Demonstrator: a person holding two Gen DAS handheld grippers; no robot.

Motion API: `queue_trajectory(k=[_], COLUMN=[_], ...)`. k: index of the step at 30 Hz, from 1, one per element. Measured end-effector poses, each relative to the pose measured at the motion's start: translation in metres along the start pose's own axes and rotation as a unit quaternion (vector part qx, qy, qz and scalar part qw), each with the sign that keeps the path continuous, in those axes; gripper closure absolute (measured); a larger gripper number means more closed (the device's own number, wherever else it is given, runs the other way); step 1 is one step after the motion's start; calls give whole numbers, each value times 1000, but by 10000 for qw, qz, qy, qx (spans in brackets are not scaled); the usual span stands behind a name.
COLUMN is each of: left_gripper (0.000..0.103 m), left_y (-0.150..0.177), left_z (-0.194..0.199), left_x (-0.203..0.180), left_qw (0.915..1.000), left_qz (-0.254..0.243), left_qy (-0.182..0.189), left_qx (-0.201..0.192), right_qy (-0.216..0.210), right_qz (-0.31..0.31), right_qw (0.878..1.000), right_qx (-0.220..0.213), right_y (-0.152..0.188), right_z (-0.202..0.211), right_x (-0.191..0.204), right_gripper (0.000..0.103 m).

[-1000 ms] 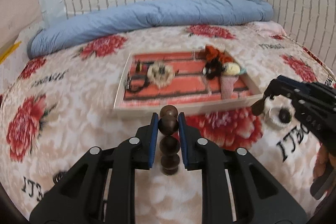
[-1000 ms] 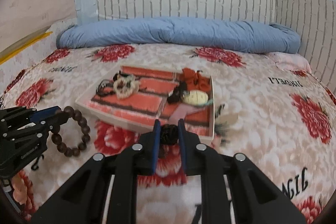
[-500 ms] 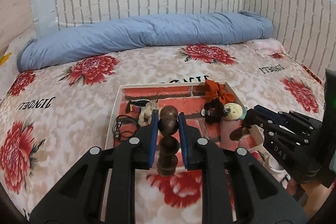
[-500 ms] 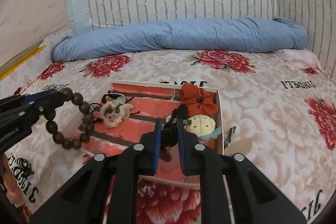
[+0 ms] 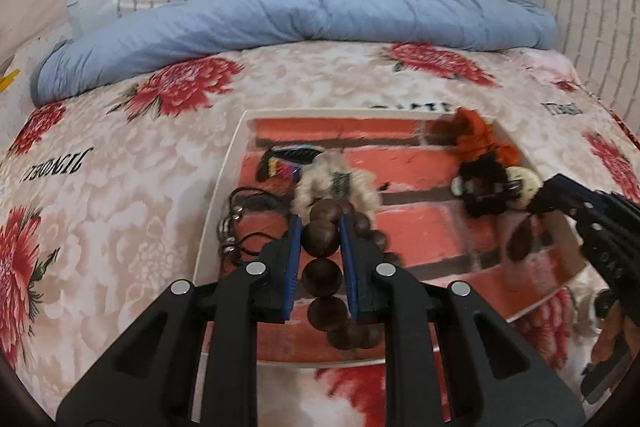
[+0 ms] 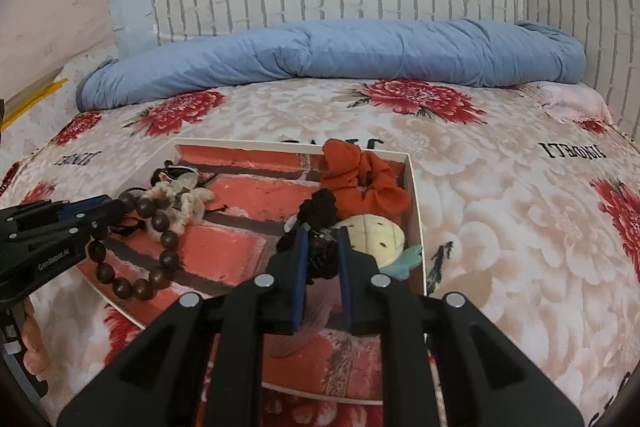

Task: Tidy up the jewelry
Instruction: 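Carry the bead bracelet and knotted charm over the tray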

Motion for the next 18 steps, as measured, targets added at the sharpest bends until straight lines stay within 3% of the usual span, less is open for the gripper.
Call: queue_trajectory(k=[10, 18], left_gripper=[85, 85], left_y=[7, 8], left_z=[-15, -21], left_x=[7, 13], left_qw=[9993, 9989], left_qz=[-72, 99], left_qy=[-376, -457], left_qx=[-33, 15], right_qy=[296, 455], right_qz=[-17, -29], right_qw=[9995, 9986], right_qx=[98, 271], right_y=[5, 9], right_z=[-8, -16], right_x=[-6, -7], right_gripper=[88, 88])
Point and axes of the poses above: each gripper's, at about its wrist camera, not at the fingertips, and z roughly against the way its jaws point, x to its left, y to its underside, the point moved 2 cm from there along -z, roughly the way its jaws point, and after that the axes turned 7 degrees about z, right-handed, at the moved point
